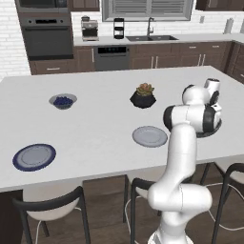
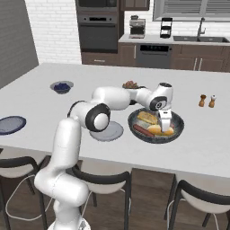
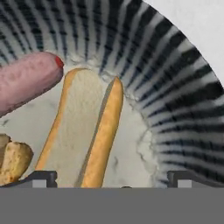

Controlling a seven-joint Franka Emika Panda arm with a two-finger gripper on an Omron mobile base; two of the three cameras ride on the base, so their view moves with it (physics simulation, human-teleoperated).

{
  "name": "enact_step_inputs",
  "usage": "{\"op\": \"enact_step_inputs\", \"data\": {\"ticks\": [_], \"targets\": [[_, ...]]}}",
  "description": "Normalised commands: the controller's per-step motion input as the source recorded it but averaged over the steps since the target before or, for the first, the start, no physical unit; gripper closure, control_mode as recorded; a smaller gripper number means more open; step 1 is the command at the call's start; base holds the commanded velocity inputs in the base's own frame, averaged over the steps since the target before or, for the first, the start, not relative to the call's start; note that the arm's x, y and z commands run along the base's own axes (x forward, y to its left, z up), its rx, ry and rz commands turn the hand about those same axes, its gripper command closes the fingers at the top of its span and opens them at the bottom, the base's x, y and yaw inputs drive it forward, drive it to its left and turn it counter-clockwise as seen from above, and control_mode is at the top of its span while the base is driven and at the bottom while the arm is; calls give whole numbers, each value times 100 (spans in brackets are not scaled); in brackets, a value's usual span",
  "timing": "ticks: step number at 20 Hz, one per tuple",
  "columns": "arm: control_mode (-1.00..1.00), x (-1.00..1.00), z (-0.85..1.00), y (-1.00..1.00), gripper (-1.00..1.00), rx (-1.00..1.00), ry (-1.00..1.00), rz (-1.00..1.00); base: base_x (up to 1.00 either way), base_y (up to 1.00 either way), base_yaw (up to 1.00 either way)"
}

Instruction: Place one bun and one sausage from the bowl on each plate.

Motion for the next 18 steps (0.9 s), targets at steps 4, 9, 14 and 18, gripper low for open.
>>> {"op": "enact_step_inputs", "data": {"ticks": [4,9,14,18], "targets": [[-100,44,-41,-25,-100,0,0,-8,0,0,0],[-100,4,-49,-1,-100,-1,-1,-6,0,0,0],[-100,-47,-3,1,-100,0,-16,-1,0,0,0],[-100,-14,-15,21,-100,0,-6,0,0,0,0]]}}
